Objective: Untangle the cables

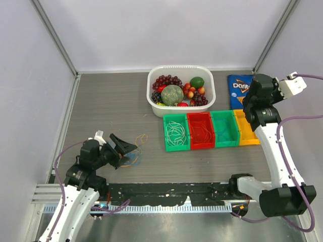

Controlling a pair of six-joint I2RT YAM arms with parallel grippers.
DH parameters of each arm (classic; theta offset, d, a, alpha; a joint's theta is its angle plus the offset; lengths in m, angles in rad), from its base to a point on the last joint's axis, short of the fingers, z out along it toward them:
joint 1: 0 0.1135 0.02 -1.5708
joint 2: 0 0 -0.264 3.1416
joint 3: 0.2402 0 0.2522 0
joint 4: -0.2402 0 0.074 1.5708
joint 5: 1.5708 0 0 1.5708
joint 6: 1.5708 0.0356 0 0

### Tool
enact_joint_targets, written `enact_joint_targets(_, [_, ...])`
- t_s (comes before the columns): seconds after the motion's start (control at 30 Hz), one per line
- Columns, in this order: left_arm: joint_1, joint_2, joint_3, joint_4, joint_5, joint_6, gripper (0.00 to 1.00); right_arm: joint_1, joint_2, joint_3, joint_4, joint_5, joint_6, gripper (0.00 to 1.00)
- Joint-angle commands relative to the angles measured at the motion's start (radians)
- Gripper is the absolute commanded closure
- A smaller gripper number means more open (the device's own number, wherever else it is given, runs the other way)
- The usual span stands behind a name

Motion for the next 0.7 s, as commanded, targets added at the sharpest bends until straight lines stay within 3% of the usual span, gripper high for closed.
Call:
enact_joint_targets(0.0, [0.004, -0.02, 0.041, -0.02, -0.002, -0.004, 0.05, -0.101, 0.04, -0.05, 0.002, 0.0, 0.057, 0.99])
enact_joint_targets(0.23, [0.004, -0.043, 0.029, -0.031, 0.001, -0.011, 0.05, -0.219, 0.134, -0.106, -0.087, -0.035, 0.172, 0.99])
enact_joint_targets(0.43, [0.004, -0.063, 0.04, -0.066, 0.0, -0.006, 0.05, -0.42, 0.144, -0.12, -0.104, -0.104, 0.235, 0.99])
enact_joint_targets(0.67, [0.004, -0.068, 0.026, -0.057, 0.0, -0.004, 0.05, -0.43, 0.005, -0.046, -0.193, -0.13, 0.226, 0.99])
